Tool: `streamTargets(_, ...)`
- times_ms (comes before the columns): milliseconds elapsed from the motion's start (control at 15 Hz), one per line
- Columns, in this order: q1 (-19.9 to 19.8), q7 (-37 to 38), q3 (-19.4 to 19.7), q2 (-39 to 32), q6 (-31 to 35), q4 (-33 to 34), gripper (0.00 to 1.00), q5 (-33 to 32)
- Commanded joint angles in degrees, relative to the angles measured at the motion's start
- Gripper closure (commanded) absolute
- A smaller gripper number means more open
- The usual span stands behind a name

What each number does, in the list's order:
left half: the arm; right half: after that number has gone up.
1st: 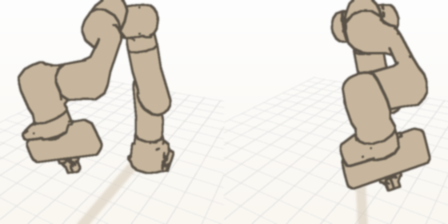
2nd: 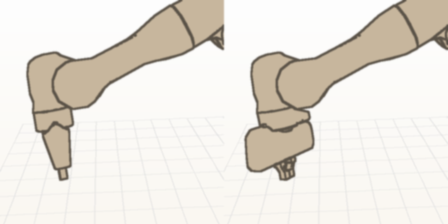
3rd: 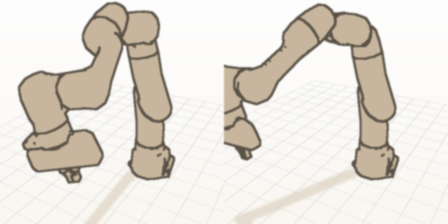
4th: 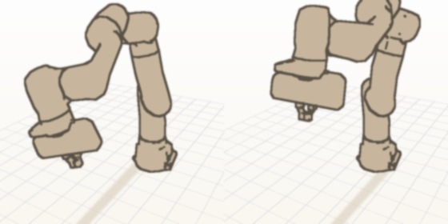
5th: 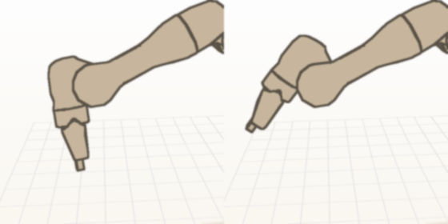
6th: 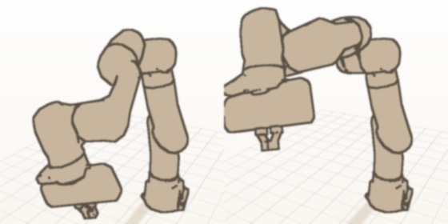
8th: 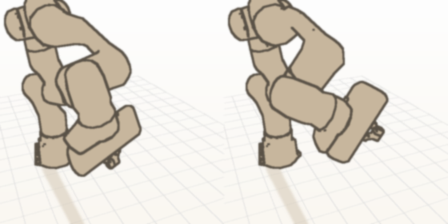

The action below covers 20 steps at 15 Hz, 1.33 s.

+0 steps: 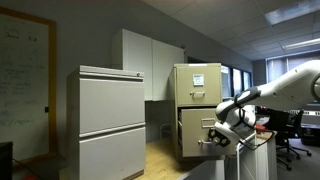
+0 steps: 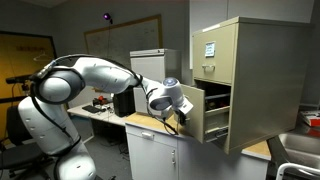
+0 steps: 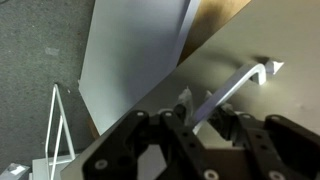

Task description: Open the bottom drawer of the file cabinet to the right

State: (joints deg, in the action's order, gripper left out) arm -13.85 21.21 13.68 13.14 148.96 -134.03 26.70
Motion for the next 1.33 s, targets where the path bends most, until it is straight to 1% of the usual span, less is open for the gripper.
streamTargets(0, -0.1, -1.6, -2.1, 10.9, -2.9, -12.7, 0.94, -4.9)
streamTargets(133, -1.5, -0.2, -3.7, 15.5, -3.0, -17.1, 0.94, -7.9)
streamTargets(333, -3.4, 1.6, -5.7, 21.1, -2.0, -21.4, 0.94, -10.0)
streamTargets(400, -4.0, 2.0, -6.4, 22.9, -2.0, -22.6, 0.6, -10.4)
streamTargets(467, -4.4, 2.1, -7.1, 24.6, -1.8, -23.6, 0.5, -10.9)
streamTargets(600, -5.3, 2.7, -8.4, 27.0, -1.4, -25.1, 0.38, -12.1)
streamTargets(667, -5.6, 2.8, -9.0, 28.0, -0.6, -25.8, 0.28, -12.4)
streamTargets(800, -6.4, 3.0, -9.9, 29.4, 0.7, -25.9, 0.15, -13.0)
streamTargets(867, -6.6, 3.0, -10.1, 29.5, 1.0, -25.1, 0.07, -13.2)
streamTargets(933, -6.9, 2.8, -10.3, 30.7, 1.7, -25.3, 0.02, -13.4)
streamTargets(1000, -6.8, 2.5, -10.4, 31.1, 2.3, -24.5, 0.0, -13.6)
streamTargets(1267, -5.6, 1.8, -11.9, 33.3, 6.5, -20.7, 0.0, -13.7)
